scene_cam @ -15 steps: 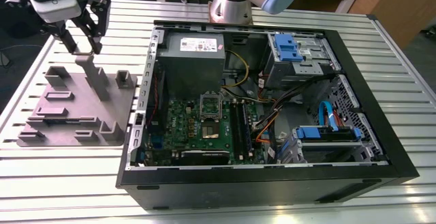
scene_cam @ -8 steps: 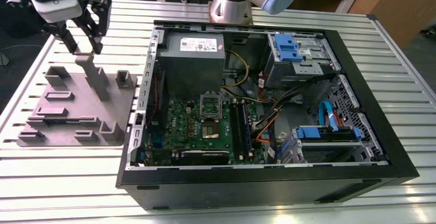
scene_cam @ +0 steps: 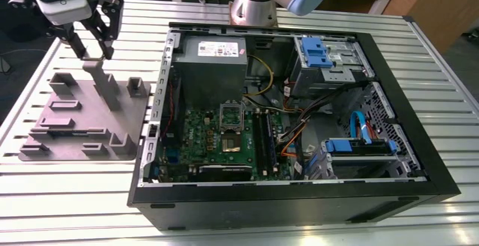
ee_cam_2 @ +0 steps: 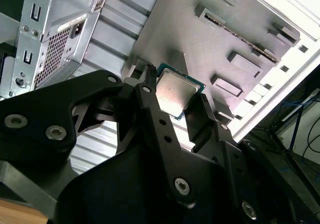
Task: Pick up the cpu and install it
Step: 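Pick up the cpu and move it towards the insertion slot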
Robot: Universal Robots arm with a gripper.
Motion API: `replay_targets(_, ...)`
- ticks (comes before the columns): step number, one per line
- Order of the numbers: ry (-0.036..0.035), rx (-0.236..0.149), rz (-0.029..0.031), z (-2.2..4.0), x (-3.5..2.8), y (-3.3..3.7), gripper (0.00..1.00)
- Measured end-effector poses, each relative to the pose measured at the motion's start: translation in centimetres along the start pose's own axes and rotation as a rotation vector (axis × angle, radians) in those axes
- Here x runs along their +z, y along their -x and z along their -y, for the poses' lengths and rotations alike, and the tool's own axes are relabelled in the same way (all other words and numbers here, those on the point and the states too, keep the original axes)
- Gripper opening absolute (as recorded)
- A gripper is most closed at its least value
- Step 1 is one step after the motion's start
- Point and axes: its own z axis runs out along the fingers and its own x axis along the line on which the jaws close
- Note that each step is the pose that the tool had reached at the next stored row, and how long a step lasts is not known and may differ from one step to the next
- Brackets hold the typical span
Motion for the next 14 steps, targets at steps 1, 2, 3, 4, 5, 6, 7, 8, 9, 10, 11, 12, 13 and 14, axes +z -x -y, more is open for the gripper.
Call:
replay_targets(1,0.0000,0.000,0.0000,0.00,0.00,0.03,0.47)
replay_targets(2,0.0000,0.000,-0.0001,0.00,0.00,0.06,0.47)
replay_targets(3,0.0000,0.000,0.0000,0.00,0.00,0.08,0.47)
replay_targets(4,0.0000,0.000,0.0000,0.00,0.00,0.11,0.47)
replay_targets(5,0.0000,0.000,0.0000,0.00,0.00,0.13,0.47)
replay_targets(6,0.0000,0.000,0.0000,0.00,0.00,0.17,0.47)
replay_targets(7,0.0000,0.000,0.0000,0.00,0.00,0.20,0.47)
replay_targets(8,-0.0001,0.000,-0.0001,0.00,0.00,0.22,0.47)
replay_targets(9,-0.0001,0.000,-0.0001,0.00,0.00,0.25,0.47)
replay_targets(10,0.0000,0.000,0.0000,-0.01,0.00,0.28,0.47)
replay_targets(11,0.0000,0.000,0.0000,0.00,0.00,0.30,0.47)
replay_targets(12,0.0000,0.000,-0.0001,-0.01,0.00,0.33,0.47)
replay_targets(13,0.0000,0.000,-0.0001,-0.01,0.00,0.37,0.47)
replay_targets(14,0.0000,0.000,0.0000,0.00,0.00,0.39,0.47)
